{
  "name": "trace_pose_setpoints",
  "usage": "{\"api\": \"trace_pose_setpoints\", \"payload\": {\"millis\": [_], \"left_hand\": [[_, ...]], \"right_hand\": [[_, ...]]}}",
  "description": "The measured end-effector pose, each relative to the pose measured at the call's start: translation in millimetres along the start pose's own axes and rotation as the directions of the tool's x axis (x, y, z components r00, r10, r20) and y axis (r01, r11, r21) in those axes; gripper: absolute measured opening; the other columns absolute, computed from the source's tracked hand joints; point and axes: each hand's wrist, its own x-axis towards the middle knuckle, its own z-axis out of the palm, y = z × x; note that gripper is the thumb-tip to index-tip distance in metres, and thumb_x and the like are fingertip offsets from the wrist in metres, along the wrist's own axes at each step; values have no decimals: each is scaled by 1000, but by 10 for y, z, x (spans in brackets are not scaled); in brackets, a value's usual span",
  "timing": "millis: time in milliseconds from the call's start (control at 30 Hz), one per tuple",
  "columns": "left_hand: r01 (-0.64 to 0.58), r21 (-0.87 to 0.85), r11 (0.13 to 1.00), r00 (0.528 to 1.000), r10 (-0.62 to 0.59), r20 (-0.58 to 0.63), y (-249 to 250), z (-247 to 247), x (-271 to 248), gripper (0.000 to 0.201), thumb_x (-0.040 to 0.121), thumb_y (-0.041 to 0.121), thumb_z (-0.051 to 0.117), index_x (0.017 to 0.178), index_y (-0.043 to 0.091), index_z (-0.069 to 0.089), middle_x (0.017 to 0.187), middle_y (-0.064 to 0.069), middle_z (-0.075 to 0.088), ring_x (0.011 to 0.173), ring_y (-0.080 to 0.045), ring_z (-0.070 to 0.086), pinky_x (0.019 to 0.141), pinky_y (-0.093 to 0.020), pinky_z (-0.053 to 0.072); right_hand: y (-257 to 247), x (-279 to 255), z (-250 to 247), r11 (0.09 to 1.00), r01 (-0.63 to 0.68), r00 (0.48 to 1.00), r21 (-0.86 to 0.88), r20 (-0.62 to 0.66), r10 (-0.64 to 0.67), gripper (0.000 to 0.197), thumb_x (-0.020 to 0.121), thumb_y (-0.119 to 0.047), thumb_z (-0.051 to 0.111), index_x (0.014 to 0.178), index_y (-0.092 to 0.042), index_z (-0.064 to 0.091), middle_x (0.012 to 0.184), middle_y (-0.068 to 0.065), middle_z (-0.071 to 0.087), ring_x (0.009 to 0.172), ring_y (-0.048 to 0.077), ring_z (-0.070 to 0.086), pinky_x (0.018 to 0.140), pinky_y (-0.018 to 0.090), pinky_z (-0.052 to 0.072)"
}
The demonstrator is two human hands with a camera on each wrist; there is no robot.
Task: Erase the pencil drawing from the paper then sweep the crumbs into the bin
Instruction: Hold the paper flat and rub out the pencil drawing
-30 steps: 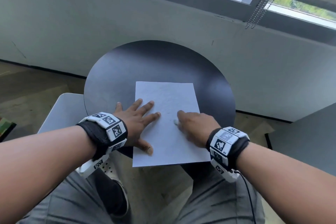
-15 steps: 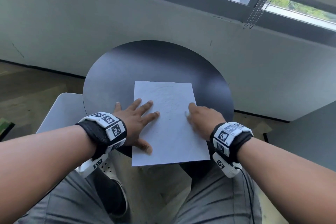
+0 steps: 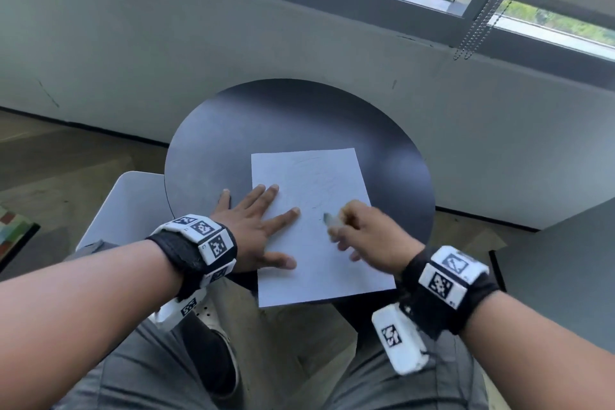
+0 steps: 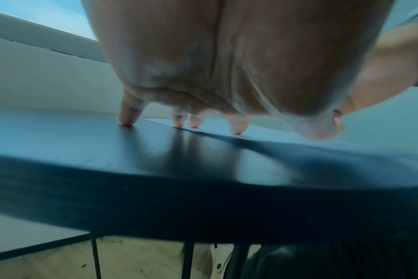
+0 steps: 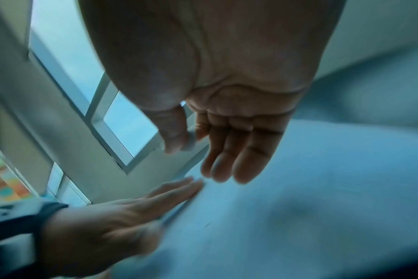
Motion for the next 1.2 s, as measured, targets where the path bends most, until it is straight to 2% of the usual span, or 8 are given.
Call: {"api": "trace_pose_setpoints", "payload": {"millis": [167, 333, 467, 567, 767, 900, 1067, 1200], "left_hand": [[-12, -4, 1000, 1000, 12, -3, -48, -28, -55, 78, 93, 74, 22, 150, 46, -22, 160, 2, -33, 149, -16, -25, 118, -61, -4], [43, -83, 996, 996, -49, -70, -122, 16, -82, 105, 77, 87, 36, 155, 35, -11, 161, 5, -28, 149, -16, -23, 120, -56, -4], [88, -156, 984, 974, -118, -195, -213, 41, -133, 110, 68, 93, 37, 155, 33, 7, 164, 3, -4, 151, -18, -4, 122, -50, 4], [98, -105, 990, 987, -110, -120, -291, 72, -183, 123, 57, 96, 33, 156, 33, -4, 164, 7, -12, 151, -16, -13, 122, -53, 1], [74, -73, 995, 996, -77, -46, -320, 21, -172, 127, 60, 95, 46, 154, 35, -14, 163, 10, -22, 150, -18, -21, 119, -60, -3], [66, -32, 997, 997, -67, -47, -315, 28, -143, 130, 58, 97, 44, 154, 34, -15, 163, 10, -22, 150, -19, -19, 118, -62, 0], [53, -44, 998, 998, -54, -28, -349, 40, -140, 130, 55, 99, 40, 153, 35, -18, 163, 10, -24, 150, -20, -20, 117, -64, 0], [61, -48, 997, 997, -63, -42, -333, 36, -139, 135, 53, 100, 40, 154, 31, -17, 162, 12, -24, 150, -18, -19, 117, -64, 2]], "right_hand": [[77, -229, 531, 813, -208, 949, 544, 314, 32, 22, 96, -25, 64, 98, -11, 48, 113, 12, 72, 96, 21, 70, 78, 36, 55], [246, -34, 208, 528, 34, 937, 849, -211, 279, 7, 98, -14, 56, 99, -8, 53, 128, 23, 62, 97, 28, 68, 79, 40, 55], [-3, -124, 438, 570, -71, 995, 818, 20, 96, 29, 92, -28, 66, 103, -8, 48, 116, 20, 69, 99, 33, 70, 83, 43, 54], [-125, -132, 686, 670, -245, 947, 700, 320, 11, 19, 98, -24, 60, 97, -10, 46, 116, 19, 70, 107, 39, 67, 81, 40, 55], [-109, 267, 341, 551, -5, 940, 834, -183, 286, 13, 100, -23, 56, 97, -11, 54, 118, 18, 66, 94, 26, 69, 81, 37, 54], [-236, 162, 676, 633, -276, 957, 723, 272, 106, 16, 100, -23, 56, 97, -11, 47, 112, 21, 69, 97, 34, 69, 76, 39, 56], [-240, 407, 491, 522, 5, 957, 853, -156, 246, 13, 100, -24, 57, 96, -12, 51, 113, 18, 68, 97, 28, 69, 73, 32, 58], [-297, 232, 652, 594, -284, 951, 752, 299, 77, 9, 100, -20, 55, 97, -13, 51, 113, 22, 68, 105, 35, 68, 80, 38, 56]]}}
